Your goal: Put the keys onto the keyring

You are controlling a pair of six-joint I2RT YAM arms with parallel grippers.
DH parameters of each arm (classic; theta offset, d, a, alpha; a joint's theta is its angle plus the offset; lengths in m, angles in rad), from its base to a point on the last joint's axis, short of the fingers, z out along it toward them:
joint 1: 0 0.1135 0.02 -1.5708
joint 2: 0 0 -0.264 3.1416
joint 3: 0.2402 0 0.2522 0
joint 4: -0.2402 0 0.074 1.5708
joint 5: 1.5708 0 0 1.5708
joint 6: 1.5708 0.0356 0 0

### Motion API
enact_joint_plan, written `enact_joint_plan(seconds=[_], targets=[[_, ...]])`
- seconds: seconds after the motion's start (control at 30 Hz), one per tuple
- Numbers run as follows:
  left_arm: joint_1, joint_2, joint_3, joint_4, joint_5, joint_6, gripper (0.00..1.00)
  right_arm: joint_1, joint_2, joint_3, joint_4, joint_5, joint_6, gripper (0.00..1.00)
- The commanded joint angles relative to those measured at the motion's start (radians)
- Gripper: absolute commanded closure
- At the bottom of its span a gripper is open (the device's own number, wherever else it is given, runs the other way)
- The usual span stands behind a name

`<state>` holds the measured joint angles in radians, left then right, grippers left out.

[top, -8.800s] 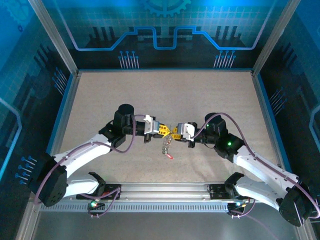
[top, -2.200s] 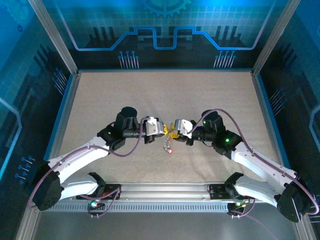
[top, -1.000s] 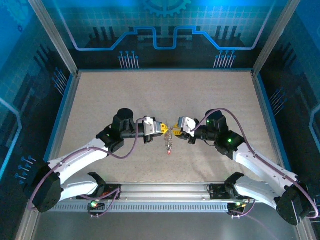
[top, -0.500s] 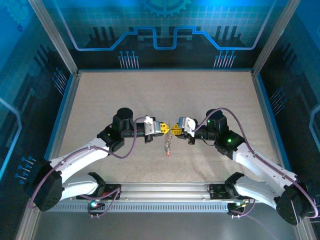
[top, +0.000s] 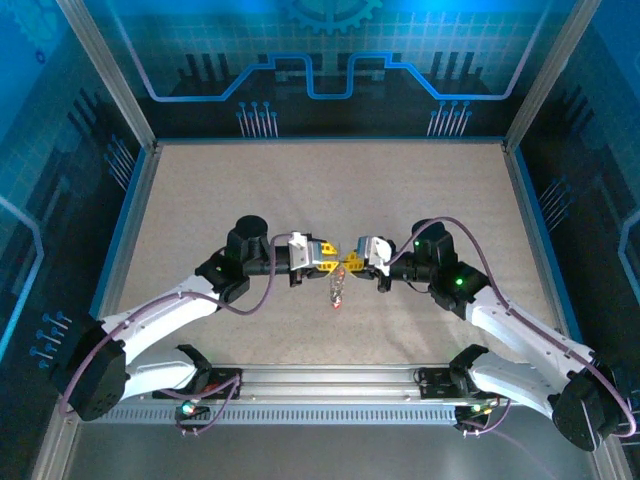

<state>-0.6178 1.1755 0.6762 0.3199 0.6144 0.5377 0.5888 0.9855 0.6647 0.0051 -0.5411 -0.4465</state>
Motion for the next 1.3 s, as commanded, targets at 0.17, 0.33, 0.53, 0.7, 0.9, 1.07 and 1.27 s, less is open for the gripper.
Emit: enact_joint_plan(seconds=[0.17,0.33,0.53,0.7,0.9,1.07,1.27], targets=[[0.002,-0.005,0.062,-0.13,-0.047,0.08,0.66,0.027,-0.001,0.039,-0.086,0.061,-0.064,1.0],[-0.008,0.017,0.105,-0.212,-0.024,0.142,0.66,0.046,0.017,0.055,-0.12,0.084,-0.09,1.0],[-0.026,0.051,0.166,-0.374,0.024,0.261,0.66,0.051,0.025,0.066,-0.133,0.081,-0.099,1.0],[-0.035,0.073,0.195,-0.441,0.015,0.297,0.69,0.053,0.03,0.068,-0.132,0.067,-0.106,1.0],[-0.049,0.082,0.214,-0.478,-0.027,0.336,0.74,0.057,0.036,0.076,-0.14,0.049,-0.118,1.0],[-0.066,0.098,0.247,-0.546,-0.059,0.375,0.78,0.062,0.039,0.079,-0.152,0.045,-0.127,1.0],[-0.079,0.105,0.274,-0.591,-0.073,0.4,0.84,0.072,0.045,0.084,-0.16,0.046,-0.137,1.0]])
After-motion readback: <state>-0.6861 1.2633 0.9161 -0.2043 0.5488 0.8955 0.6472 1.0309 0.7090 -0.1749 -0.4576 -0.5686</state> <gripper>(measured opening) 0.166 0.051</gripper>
